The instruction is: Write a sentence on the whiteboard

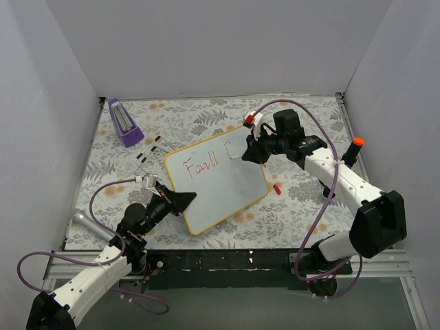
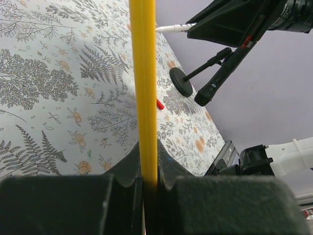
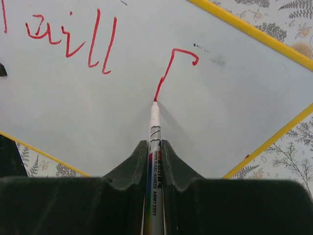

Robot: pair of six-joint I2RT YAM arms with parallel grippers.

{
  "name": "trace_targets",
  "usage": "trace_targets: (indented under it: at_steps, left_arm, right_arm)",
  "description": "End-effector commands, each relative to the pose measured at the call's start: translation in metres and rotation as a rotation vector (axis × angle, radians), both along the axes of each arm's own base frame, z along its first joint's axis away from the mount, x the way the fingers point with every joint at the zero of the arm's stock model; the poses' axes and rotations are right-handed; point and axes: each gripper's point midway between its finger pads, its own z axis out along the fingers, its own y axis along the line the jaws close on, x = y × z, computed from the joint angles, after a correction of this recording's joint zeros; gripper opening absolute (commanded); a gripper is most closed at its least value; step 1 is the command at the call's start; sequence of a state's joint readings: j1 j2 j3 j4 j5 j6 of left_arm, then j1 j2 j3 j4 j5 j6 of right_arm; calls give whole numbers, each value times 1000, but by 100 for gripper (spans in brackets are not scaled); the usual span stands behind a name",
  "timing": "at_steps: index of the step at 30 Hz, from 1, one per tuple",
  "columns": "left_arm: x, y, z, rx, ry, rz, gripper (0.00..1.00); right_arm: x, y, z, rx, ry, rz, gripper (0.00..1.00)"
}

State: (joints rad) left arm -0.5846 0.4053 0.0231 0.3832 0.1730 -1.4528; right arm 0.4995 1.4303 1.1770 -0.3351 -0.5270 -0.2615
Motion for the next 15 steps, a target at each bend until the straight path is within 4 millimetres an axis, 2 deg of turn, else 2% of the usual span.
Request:
trace_targets:
  at_steps: [1,7,12,15]
  left_arm:
    - [-5,0,50,-90,-169,-15,0]
    - [-4,-1,50,-88,-167,-15,0]
    - [-4,-1,49,-87,-164,-15,0]
    - [-4,-1,48,-83,-161,-14,0]
  right_arm:
    - [-11,-4,4,6,-16,22,1]
    - [-28,0,-2,5,8,64,1]
    - [-37,14,4,20,13,108,1]
    - [-34,18,11,30,11,109,1]
